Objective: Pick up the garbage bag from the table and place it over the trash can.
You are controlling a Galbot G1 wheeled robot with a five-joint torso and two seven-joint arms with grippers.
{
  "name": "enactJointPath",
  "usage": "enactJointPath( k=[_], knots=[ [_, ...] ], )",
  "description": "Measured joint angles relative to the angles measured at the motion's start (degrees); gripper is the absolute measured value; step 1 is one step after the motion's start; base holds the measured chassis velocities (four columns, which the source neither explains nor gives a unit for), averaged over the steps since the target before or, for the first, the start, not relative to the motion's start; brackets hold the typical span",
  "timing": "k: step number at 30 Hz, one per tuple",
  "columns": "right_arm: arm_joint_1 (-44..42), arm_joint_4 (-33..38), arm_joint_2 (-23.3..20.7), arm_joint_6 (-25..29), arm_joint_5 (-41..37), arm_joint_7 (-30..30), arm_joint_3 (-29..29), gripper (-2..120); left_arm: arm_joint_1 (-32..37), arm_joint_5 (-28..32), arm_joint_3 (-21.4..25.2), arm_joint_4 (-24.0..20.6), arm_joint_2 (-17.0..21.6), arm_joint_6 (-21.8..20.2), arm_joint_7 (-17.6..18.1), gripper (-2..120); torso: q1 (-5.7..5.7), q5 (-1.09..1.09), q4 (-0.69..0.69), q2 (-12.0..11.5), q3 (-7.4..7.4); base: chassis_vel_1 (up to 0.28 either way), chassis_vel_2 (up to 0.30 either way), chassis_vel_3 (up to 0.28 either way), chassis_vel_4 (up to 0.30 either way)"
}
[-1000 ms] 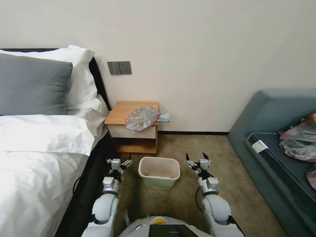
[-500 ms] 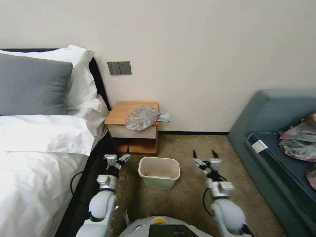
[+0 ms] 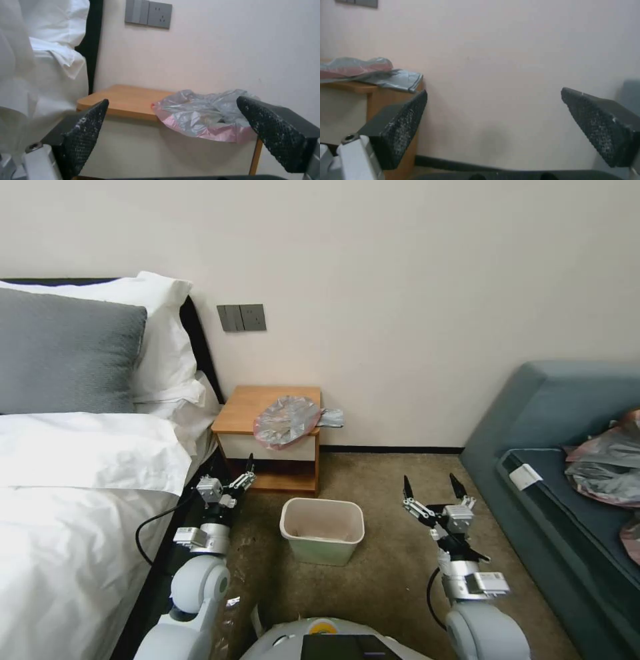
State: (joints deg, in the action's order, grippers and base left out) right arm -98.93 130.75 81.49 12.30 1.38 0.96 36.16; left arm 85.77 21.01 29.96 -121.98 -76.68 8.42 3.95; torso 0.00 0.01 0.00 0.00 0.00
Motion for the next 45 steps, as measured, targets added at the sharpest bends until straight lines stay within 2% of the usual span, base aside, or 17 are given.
enactJointPath(
  k=[3,5,6,9,11,14,20,24,32,38,45],
  knots=[
    [3.39,-1.68,-2.11,0.07,2.22,-0.01,0.24,100,-0.04,-0.41,-0.06,-0.17,-0.03,-0.21,0.05,99,0.00,0.00,0.00,0.00,0.00,0.000,0.000,0.000,0.000],
    [7.92,-4.83,-5.73,-0.02,4.77,0.00,0.27,100,0.04,-0.72,-0.13,-0.20,0.02,-0.35,0.07,99,0.00,0.00,0.01,0.00,0.00,0.000,0.000,0.000,0.000],
    [7.92,-4.83,-5.73,-0.02,4.77,0.00,0.27,100,0.04,-0.72,-0.13,-0.20,0.02,-0.35,0.07,99,0.00,0.00,0.01,0.00,0.00,0.000,0.000,0.000,0.000],
    [12.91,-9.22,-10.89,-0.04,8.09,-0.38,-0.32,100,0.32,-1.15,-0.23,0.25,0.20,-0.36,0.14,99,0.00,0.01,0.01,0.00,0.01,0.000,0.000,0.000,0.000],
    [13.66,-9.97,-11.82,-0.04,8.66,-0.45,-0.44,100,0.29,-1.20,-0.27,0.41,0.25,-0.36,0.16,99,0.00,0.02,0.03,0.00,0.01,0.000,0.000,0.000,0.000],
    [17.94,-14.11,-16.26,1.06,14.79,-1.08,-0.76,100,-1.29,-1.41,-0.84,2.16,0.71,-0.34,0.26,98,0.00,0.00,-0.03,0.00,0.01,0.000,0.000,0.000,0.000],
    [25.89,-22.21,-20.33,3.65,23.70,-2.17,-4.23,100,-2.31,-2.11,-1.31,4.15,0.29,-0.31,0.29,99,0.00,0.01,0.01,0.00,0.01,0.000,0.000,0.000,0.000],
    [30.93,-27.73,-21.53,4.66,26.85,-2.81,-7.58,100,-2.69,-3.00,-1.71,5.04,-0.44,-0.23,0.29,98,0.00,0.00,-0.01,0.00,0.01,0.000,0.000,0.000,0.000],
    [40.31,-34.50,-22.15,5.26,30.51,-4.52,-14.94,100,-3.22,-4.29,-2.17,6.34,-1.82,-0.13,0.33,98,0.00,-0.01,0.01,0.00,0.01,0.000,0.000,0.000,0.000],
    [50.80,-43.68,-20.51,7.57,33.95,-5.37,-23.11,100,-3.73,-5.08,-2.10,8.37,-3.20,0.26,0.41,98,0.00,-0.01,0.01,0.00,0.01,0.000,0.000,0.000,0.000],
    [58.61,-50.54,-19.08,10.16,36.49,-5.24,-27.29,100,-4.33,-5.18,-2.08,9.14,-3.55,0.30,0.49,99,0.00,-0.01,0.01,-0.01,0.01,0.000,0.000,0.000,0.000]
  ],
)
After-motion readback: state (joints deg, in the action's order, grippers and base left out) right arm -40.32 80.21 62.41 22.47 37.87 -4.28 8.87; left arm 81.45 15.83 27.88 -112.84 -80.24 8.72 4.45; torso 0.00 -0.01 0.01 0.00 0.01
